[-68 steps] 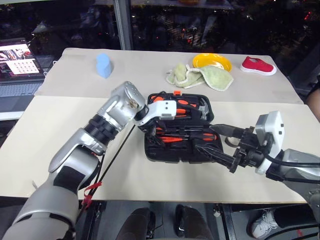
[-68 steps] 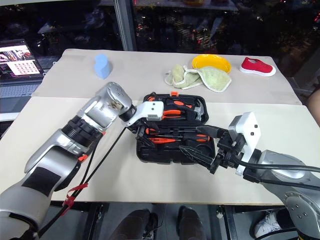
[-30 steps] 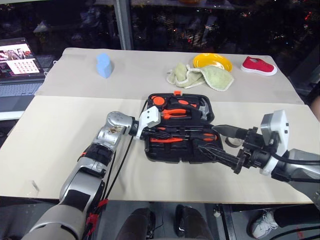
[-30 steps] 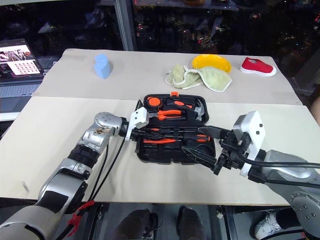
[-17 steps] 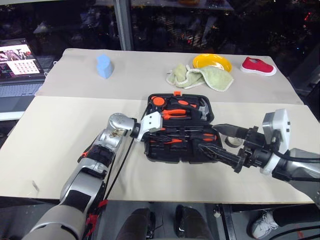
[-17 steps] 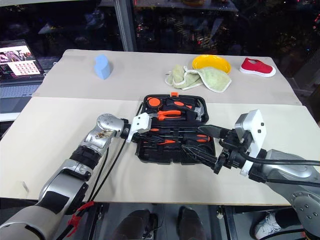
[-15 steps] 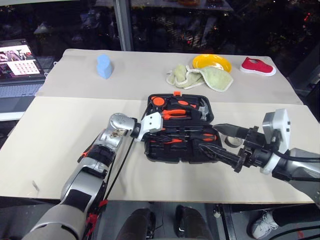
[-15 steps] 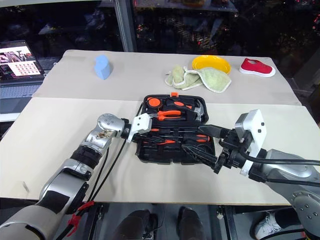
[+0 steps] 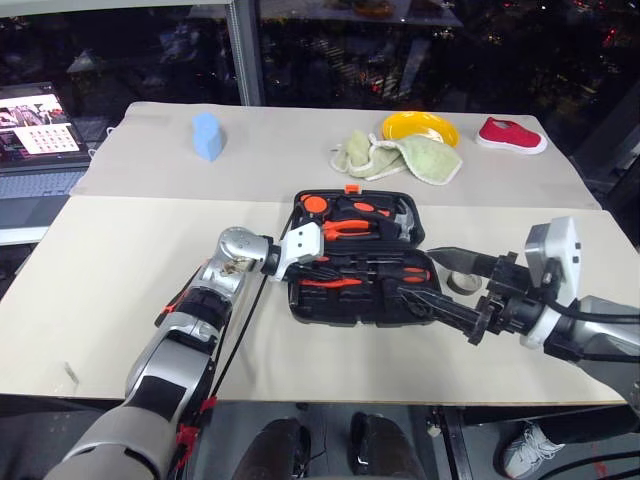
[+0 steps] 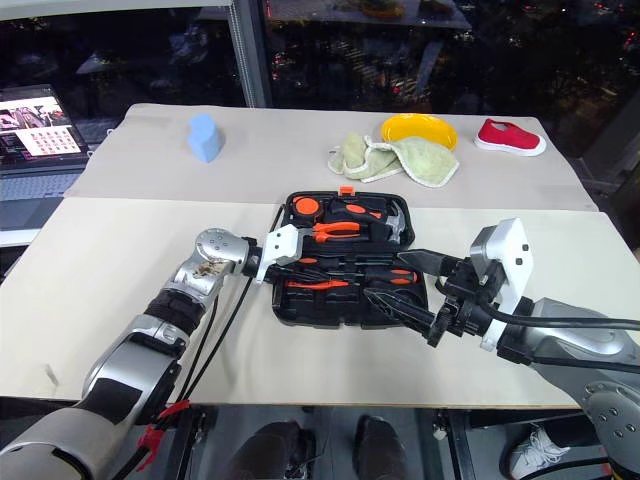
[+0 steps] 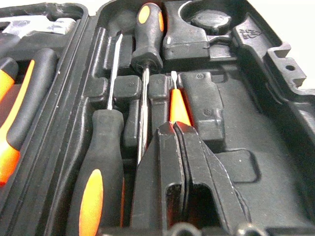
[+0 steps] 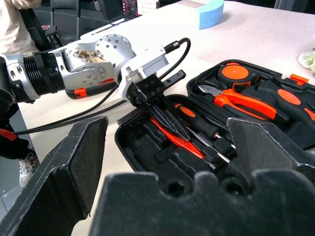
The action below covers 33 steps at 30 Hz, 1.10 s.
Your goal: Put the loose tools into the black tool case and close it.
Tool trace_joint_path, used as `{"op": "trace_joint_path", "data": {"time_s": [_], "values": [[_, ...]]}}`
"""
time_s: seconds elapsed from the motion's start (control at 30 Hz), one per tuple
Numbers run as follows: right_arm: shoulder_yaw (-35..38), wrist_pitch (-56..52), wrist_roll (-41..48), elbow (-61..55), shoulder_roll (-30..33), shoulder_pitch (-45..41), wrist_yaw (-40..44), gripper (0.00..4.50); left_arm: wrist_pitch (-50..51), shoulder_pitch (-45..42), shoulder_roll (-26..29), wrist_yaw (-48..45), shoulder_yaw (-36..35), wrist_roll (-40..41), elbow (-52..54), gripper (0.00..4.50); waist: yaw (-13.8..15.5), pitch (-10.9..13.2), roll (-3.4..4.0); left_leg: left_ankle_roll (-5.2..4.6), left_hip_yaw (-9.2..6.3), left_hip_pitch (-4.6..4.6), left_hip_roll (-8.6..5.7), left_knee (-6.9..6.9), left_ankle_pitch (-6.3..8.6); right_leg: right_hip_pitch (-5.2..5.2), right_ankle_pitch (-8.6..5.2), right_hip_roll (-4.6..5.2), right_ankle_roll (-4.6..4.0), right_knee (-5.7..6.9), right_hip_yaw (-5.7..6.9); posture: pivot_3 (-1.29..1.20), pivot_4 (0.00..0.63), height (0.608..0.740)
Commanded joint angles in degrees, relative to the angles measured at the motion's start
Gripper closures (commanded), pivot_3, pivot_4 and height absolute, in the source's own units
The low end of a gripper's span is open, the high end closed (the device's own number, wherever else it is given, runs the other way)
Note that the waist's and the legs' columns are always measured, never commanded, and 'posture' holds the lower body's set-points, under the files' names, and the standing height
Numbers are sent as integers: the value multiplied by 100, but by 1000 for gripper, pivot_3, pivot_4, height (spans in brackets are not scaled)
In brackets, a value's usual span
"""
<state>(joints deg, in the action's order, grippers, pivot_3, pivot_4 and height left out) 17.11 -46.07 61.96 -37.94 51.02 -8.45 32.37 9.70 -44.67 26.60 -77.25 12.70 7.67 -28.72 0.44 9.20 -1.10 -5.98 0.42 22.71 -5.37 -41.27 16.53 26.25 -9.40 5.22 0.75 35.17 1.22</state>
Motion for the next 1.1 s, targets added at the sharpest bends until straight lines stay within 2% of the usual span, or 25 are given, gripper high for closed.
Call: {"op": "trace_joint_path", "data": {"time_s": [0.03,0.2,0.37,0.43,0.53,0.67,0.8,0.9,1.1], "values": [[-156,153,-199,82,102,-289,326,0,1458,-25,694,-43,-664,702,1365,3767,-2,1,-1,2,-1,3,1,-1,-1,4,0,-3,0,0,2,0,150,732],[-477,135,-333,346,122,-749,880,0,2847,876,1935,283,-1792,1367,2931,1884,-11,1,2,3,-2,-3,0,5,-1,4,0,-5,1,-7,4,0,150,732],[-982,166,-469,605,119,-1344,1697,0,3382,2625,3007,547,-3323,1513,3831,12,-54,4,4,17,-1,-19,0,40,-8,2,-2,-10,-2,-18,5,0,150,732],[-1230,212,-639,764,19,-1648,1906,0,3298,3500,3343,481,-3990,1342,3846,12,-48,7,6,27,-5,-22,1,45,-10,2,-5,-9,-7,-18,9,0,150,732],[-1423,227,-760,919,-108,-1875,2113,0,3091,4215,3537,620,-4483,1176,3760,12,19,11,11,67,-6,-46,1,51,8,-5,-7,-5,-10,-20,14,0,150,732],[-1560,239,-909,979,-255,-1938,2230,0,3218,4444,3711,863,-4431,1130,3843,12,147,12,9,77,-10,-54,1,45,11,-23,-7,7,-8,-21,29,0,150,732],[-1517,189,-937,873,-325,-1853,2200,0,4191,3760,4004,1345,-3451,1169,3930,12,204,12,8,77,-10,-54,-1,43,11,-20,-6,6,-7,-18,30,0,150,732],[-1411,115,-875,731,-339,-1739,2108,0,5092,3087,4303,1344,-2616,1340,3923,12,174,12,6,78,-12,-50,-3,46,10,-12,-6,-1,-8,-15,30,0,150,732],[-1369,274,-1050,198,-556,-1250,1629,0,5789,1306,4224,1340,-689,1029,3362,12,96,13,4,80,-9,-37,-6,54,9,-11,-6,-7,-9,-7,56,0,150,732]]}}
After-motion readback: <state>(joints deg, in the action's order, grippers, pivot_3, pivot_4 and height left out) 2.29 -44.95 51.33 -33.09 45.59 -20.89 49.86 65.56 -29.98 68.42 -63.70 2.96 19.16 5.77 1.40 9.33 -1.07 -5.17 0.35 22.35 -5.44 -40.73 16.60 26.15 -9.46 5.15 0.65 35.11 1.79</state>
